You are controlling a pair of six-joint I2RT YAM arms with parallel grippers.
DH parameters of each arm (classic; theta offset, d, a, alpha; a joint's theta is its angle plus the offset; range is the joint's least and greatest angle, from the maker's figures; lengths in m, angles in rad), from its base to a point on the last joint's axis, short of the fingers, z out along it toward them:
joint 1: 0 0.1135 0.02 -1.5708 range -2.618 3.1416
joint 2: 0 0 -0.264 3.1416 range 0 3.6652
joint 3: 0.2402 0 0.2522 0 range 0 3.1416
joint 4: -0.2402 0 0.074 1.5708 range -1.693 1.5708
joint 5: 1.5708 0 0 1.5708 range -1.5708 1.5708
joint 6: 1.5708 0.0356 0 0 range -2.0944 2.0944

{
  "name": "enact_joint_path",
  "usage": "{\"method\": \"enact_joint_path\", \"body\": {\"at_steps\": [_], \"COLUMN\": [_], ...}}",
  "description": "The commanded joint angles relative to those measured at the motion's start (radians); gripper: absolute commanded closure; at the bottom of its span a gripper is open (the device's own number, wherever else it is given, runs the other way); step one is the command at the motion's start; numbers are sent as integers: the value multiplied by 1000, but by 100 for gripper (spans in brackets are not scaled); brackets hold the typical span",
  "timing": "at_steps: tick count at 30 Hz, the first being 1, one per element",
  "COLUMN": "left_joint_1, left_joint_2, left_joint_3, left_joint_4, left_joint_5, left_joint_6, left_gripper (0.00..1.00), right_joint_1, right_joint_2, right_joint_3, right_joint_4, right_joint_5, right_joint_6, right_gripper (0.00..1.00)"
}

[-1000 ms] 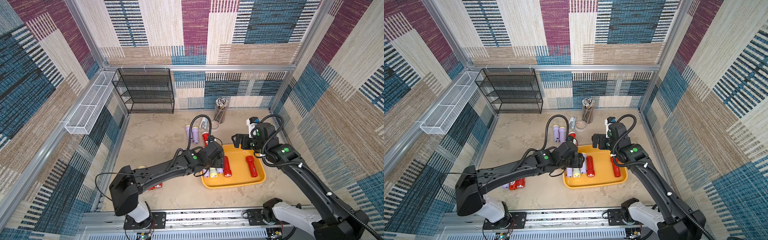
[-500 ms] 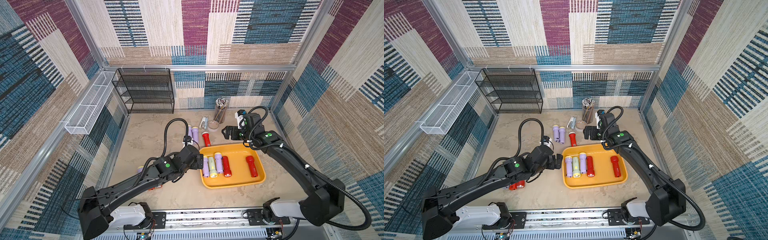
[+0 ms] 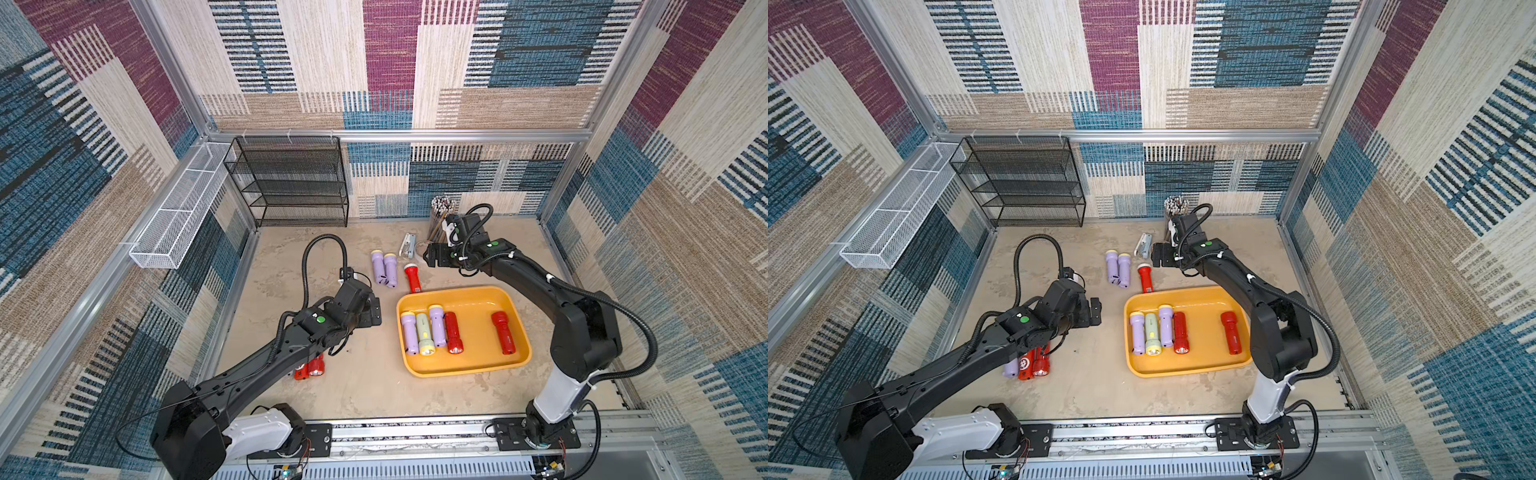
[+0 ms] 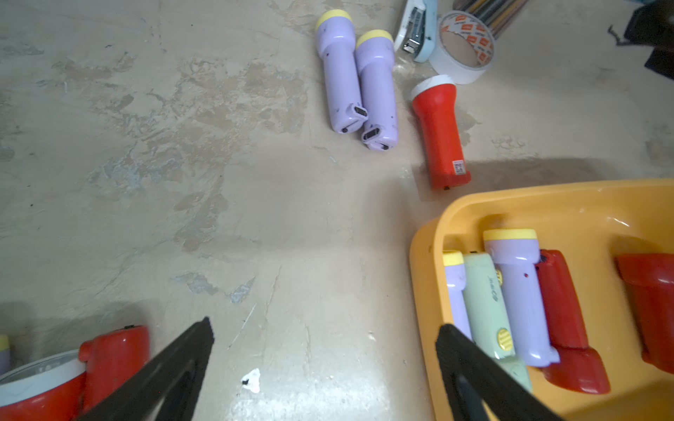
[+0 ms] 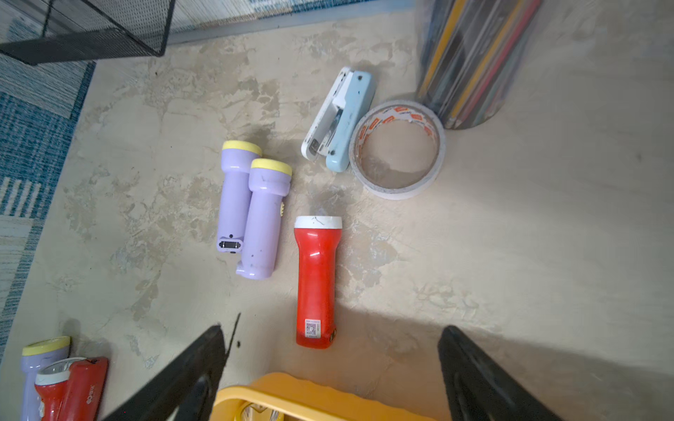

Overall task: Put the flashlights into the storage boxes
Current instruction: Pick up the flashlight from the center of the board.

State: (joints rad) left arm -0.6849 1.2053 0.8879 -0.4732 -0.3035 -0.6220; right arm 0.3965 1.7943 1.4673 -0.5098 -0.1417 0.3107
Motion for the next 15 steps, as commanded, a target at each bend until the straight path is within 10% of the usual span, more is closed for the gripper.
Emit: {"method": "enact_joint_path", "body": {"at_steps": [1, 15], "left_joint_1": [27, 105], "left_joint_2": [13, 46], "left_joint_3": [-11, -66], "left_joint_4": [45, 103], "left_joint_5": [64, 138], "left_joint_6": [19, 18], "left_gripper": [1, 1], "right_joint_1": [6, 66], "right_joint_2": [68, 277], "right_joint_3": [60, 173], "right_joint_4": [19, -17], "right_joint_5": [-28, -29], "right_joint_6": [-2, 5], "right_gripper": [16, 28]}}
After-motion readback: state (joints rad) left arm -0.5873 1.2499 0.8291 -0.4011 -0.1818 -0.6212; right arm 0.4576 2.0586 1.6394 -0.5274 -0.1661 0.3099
